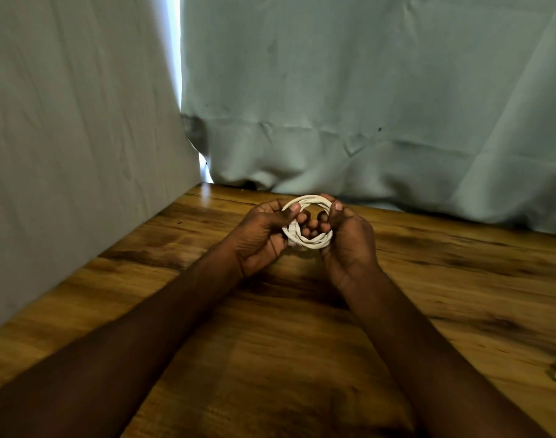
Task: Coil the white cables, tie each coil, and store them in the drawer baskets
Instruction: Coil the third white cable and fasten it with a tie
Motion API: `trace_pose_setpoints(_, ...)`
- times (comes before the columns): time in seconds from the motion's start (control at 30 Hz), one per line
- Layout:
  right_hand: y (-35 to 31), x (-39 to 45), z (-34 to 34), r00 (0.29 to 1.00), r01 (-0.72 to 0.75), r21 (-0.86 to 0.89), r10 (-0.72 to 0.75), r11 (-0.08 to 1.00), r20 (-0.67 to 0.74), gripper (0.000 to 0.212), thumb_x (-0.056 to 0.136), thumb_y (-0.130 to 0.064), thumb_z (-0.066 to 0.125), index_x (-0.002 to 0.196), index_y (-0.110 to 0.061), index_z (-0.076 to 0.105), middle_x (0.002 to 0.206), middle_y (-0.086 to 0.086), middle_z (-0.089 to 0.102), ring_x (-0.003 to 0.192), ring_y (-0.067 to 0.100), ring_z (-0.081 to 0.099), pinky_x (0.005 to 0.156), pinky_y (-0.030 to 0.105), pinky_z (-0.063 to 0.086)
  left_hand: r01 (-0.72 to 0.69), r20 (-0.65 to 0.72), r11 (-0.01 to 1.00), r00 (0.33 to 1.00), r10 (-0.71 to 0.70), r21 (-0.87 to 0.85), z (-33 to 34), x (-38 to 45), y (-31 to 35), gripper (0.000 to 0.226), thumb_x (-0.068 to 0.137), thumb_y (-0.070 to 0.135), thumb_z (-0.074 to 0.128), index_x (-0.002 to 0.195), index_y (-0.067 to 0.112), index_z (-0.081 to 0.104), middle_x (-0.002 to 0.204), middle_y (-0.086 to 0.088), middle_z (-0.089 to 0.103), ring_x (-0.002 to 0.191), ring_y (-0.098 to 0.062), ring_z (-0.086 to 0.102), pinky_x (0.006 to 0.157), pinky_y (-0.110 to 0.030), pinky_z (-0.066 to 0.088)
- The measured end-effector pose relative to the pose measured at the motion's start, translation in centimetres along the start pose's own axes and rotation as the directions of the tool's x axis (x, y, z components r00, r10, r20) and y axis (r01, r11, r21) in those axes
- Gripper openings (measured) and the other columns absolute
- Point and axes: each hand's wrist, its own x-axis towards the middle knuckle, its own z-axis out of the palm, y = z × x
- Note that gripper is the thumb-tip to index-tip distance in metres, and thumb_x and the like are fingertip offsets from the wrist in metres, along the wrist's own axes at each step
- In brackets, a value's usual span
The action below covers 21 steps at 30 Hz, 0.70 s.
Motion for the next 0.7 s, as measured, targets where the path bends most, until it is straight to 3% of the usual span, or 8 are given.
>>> trace_pose_setpoints(0.07, 0.1, 0.2, 0.2, 0.998, -0.070, 0.102, 0.070, 0.992, 0.012, 0.024, 0.108, -0.013, 0.047, 0.099, -0.005, 0.068, 0.067, 0.007, 0.051, 0.051, 0.017, 0.051, 0.046, 0.025, 0.053, 0.040, 0.020, 0.996, 0.999, -0.039, -0.081, 0.2, 0.0, 0.2, 0.052, 0.096, 0.023, 0.058, 0.130, -0.015, 0.051, 0.105, -0.022, 0.062, 0.097, -0.030, 0.063, 0.089, -0.041, 0.058)
trace_pose_setpoints(0.1, 0.1, 0.2, 0.2, 0.994, -0.106, 0.140, 0.105, 0.984, 0.018, 0.025, 0.108, -0.015, 0.046, 0.098, -0.007, 0.068, 0.064, 0.005, 0.050, 0.046, 0.013, 0.048, 0.045, 0.022, 0.052, 0.071, 0.045, 0.989, 0.997, -0.066, -0.128, 0.4, 0.0, 0.3, 0.055, 0.099, 0.028, 0.052, 0.133, -0.014, 0.047, 0.101, -0.019, 0.061, 0.091, -0.026, 0.062, 0.090, -0.041, 0.057)
trace_pose_setpoints(0.2, 0.1, 0.1, 0.4, 0.985, -0.173, 0.223, 0.171, 0.959, 0.027, 0.025, 0.108, -0.016, 0.044, 0.095, -0.010, 0.065, 0.051, 0.000, 0.049, 0.033, 0.006, 0.040, 0.042, 0.014, 0.040, 0.141, 0.102, 0.969, 0.987, -0.122, -0.202, 0.6, 0.0, 0.4, 0.038, 0.107, 0.036, 0.033, 0.099, 0.002, 0.049, 0.062, -0.002, 0.047, 0.052, -0.013, 0.049, 0.080, -0.032, 0.055)
trace_pose_setpoints(0.4, -0.2, -0.1, 0.1, 0.966, -0.260, 0.317, 0.243, 0.912, 0.093, 0.041, 0.107, -0.022, 0.034, 0.074, -0.011, 0.055, 0.041, 0.001, 0.048, 0.025, 0.011, 0.037, 0.038, 0.011, 0.030, 0.181, 0.118, 0.967, 0.980, -0.161, -0.181, 0.9, 0.4, -0.1, 0.047, 0.097, 0.031, 0.038, 0.054, 0.013, 0.046, 0.044, -0.001, 0.036, 0.041, -0.016, 0.026, 0.072, -0.029, 0.046)
trace_pose_setpoints(0.47, -0.3, -0.3, 0.0, 0.961, -0.275, 0.309, 0.249, 0.911, 0.121, 0.048, 0.107, -0.028, 0.034, 0.067, -0.009, 0.051, 0.038, 0.001, 0.045, 0.023, 0.011, 0.035, 0.035, 0.011, 0.030, 0.142, 0.069, 0.977, 0.989, -0.133, -0.162, 1.6, 0.4, -0.5, 0.043, 0.096, 0.025, 0.040, 0.054, 0.014, 0.043, 0.040, 0.001, 0.033, 0.033, -0.013, 0.029, 0.058, -0.027, 0.046)
trace_pose_setpoints(0.53, -0.2, -0.3, -0.2, 0.960, -0.270, 0.259, 0.238, 0.928, 0.147, 0.055, 0.108, -0.030, 0.036, 0.064, -0.003, 0.058, 0.041, 0.003, 0.052, 0.026, 0.011, 0.043, 0.035, 0.013, 0.035, 0.026, -0.024, 0.988, 0.999, -0.030, -0.151, 1.5, 0.7, -0.9, 0.026, 0.098, 0.015, 0.042, 0.072, 0.015, 0.043, 0.043, 0.002, 0.033, 0.029, -0.011, 0.030, 0.057, -0.027, 0.039)
trace_pose_setpoints(0.6, 0.0, -0.3, 0.0, 0.960, -0.253, 0.147, 0.229, 0.956, 0.159, 0.049, 0.106, -0.025, 0.044, 0.076, 0.004, 0.070, 0.060, 0.009, 0.065, 0.040, 0.013, 0.055, 0.048, 0.020, 0.046, -0.055, -0.094, 0.987, 0.995, 0.041, -0.148, 0.6, 1.0, -0.6, 0.018, 0.098, 0.009, 0.044, 0.084, 0.020, 0.040, 0.047, 0.004, 0.035, 0.029, -0.008, 0.028, 0.064, -0.030, 0.029)
trace_pose_setpoints(0.7, -0.1, 0.0, -0.3, 0.976, -0.190, -0.052, 0.194, 0.980, 0.097, 0.019, 0.101, -0.013, 0.053, 0.116, -0.009, 0.064, 0.081, 0.009, 0.069, 0.056, 0.016, 0.066, 0.059, 0.028, 0.057, -0.084, -0.125, 0.988, 0.990, 0.068, -0.129, -0.4, 0.9, 0.0, 0.023, 0.102, 0.009, 0.042, 0.083, 0.022, 0.037, 0.048, 0.005, 0.037, 0.029, -0.006, 0.029, 0.060, -0.029, 0.022)
